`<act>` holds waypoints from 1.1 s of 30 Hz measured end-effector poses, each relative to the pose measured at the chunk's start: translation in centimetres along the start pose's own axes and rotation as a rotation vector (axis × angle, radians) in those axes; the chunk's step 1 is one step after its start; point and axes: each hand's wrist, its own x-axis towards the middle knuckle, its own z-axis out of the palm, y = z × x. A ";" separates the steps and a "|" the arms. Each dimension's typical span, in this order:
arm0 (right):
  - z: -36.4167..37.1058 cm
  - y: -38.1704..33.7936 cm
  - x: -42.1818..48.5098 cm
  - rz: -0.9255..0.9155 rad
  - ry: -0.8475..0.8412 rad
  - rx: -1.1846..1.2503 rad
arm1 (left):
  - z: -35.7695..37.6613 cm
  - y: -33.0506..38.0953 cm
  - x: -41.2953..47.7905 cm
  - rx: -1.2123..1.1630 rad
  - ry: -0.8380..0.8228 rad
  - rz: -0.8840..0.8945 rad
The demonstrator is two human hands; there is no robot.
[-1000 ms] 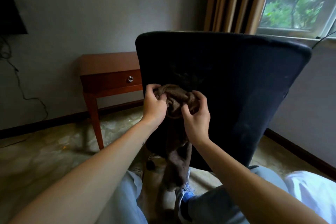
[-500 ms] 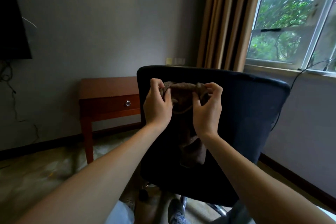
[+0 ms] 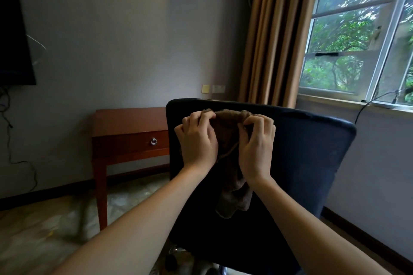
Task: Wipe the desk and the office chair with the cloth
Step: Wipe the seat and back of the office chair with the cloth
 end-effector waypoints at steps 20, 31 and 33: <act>3.7 3.3 -4.6 -0.115 -0.110 -0.298 | 2.8 -6.0 -4.8 0.126 -0.139 0.118; 4.7 5.5 -7.0 -0.129 -0.096 -0.343 | 4.0 -8.2 -7.2 0.143 -0.183 0.149; 4.7 5.8 -7.3 -0.121 -0.091 -0.351 | 4.2 -8.2 -7.5 0.141 -0.183 0.154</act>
